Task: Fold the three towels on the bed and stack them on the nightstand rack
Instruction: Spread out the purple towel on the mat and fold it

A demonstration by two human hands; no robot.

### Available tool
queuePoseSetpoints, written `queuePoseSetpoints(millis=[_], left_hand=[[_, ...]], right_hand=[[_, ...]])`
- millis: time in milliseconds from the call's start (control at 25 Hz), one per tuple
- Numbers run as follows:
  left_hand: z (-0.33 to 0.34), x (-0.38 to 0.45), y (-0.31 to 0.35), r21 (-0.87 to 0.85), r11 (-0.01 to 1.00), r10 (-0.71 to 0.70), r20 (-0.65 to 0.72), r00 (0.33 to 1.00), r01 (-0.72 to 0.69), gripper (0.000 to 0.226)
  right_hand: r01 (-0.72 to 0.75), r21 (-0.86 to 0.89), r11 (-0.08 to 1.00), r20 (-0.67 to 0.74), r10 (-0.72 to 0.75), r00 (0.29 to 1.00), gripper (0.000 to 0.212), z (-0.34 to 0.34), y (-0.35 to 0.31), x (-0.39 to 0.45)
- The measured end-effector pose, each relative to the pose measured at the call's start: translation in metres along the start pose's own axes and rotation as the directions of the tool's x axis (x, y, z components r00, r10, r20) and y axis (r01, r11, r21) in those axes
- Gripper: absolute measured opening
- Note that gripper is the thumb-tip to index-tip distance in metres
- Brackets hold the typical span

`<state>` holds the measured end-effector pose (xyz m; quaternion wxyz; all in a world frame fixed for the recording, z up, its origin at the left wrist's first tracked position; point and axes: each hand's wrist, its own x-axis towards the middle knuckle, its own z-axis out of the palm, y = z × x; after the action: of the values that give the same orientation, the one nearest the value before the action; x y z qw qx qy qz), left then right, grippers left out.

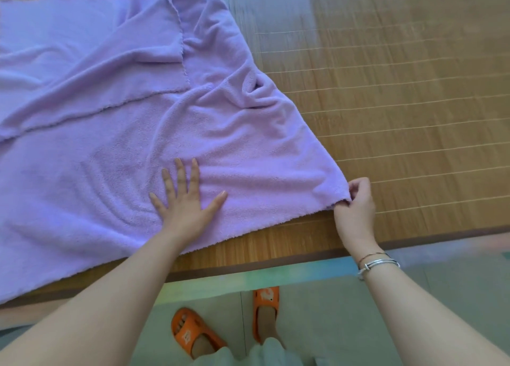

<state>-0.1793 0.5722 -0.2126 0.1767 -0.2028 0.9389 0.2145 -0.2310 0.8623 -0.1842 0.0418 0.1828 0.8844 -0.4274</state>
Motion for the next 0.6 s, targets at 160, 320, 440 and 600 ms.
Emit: queuePoseSetpoints(millis=[160,320,440,600], left_hand=[[0.001,0.002,0.0,0.037,0.998,-0.056,0.059,0.997,0.054,0.093],[-0.008,0.003,0.014,0.087,0.993,0.088,-0.091,0.992,-0.08,0.078],[-0.012,0.012,0.029,0.084,0.989,0.129,-0.061,0.99,-0.123,0.066],[-0.038,0.03,0.03,0.015,0.992,0.125,-0.13,0.984,-0.124,0.047]], right_hand=[[0.12,-0.45,0.885,0.078,-0.095,0.992,0.03,-0.019,0.013,0.001],[0.703,-0.57,0.425,0.491,-0.509,0.707,0.052,-0.015,0.004,0.009],[0.853,-0.467,0.235,0.71,-0.475,0.519,0.027,-0.007,-0.018,0.018],[0.82,-0.409,0.402,0.671,-0.476,0.568,0.027,0.025,-0.069,0.041]])
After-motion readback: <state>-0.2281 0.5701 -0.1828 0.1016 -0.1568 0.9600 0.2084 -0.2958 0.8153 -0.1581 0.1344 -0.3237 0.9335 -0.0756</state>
